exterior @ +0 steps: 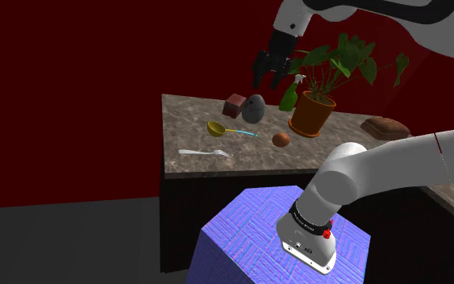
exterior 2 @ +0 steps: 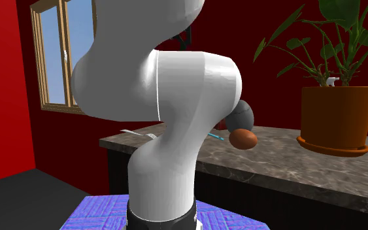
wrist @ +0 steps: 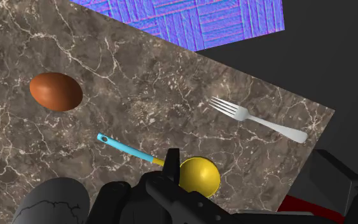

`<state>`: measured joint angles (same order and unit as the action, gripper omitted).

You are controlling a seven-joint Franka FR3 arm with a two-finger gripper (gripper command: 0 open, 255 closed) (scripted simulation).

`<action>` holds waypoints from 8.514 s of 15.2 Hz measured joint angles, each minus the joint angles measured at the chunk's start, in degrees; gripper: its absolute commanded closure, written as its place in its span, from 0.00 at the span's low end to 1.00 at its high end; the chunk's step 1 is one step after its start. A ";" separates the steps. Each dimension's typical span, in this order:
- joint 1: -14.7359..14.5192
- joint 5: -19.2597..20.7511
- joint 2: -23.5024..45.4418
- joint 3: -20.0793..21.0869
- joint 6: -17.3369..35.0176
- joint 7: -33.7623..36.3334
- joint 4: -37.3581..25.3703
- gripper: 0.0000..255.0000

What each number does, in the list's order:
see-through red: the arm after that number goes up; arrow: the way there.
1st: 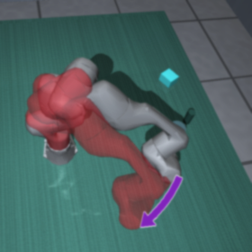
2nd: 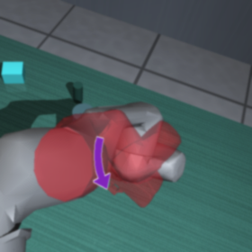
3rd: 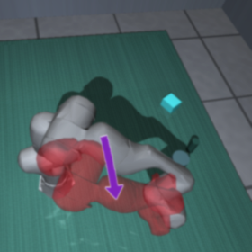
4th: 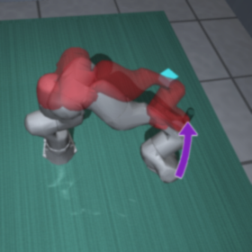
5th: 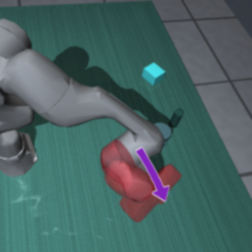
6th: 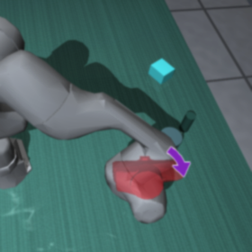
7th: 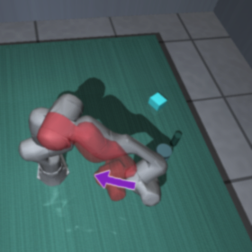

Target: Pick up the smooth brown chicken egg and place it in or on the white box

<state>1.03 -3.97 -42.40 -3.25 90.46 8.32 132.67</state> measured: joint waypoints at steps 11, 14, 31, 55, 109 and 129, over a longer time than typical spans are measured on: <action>-0.10 8.22 -9.45 -13.70 4.61 -23.45 13.54 0.00; 0.52 12.17 -11.05 -19.54 6.17 -32.05 16.57 0.00; -11.45 26.51 5.44 -57.97 23.31 -77.17 13.76 0.00; -13.56 27.42 8.01 -62.00 29.59 -78.05 17.12 1.00; -9.54 -35.71 77.37 -57.11 -5.29 -97.52 -54.40 1.00; -9.21 -39.33 81.86 -54.56 1.61 -99.80 -50.41 1.00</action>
<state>-8.18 -43.30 39.46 -57.80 92.07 -91.47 82.26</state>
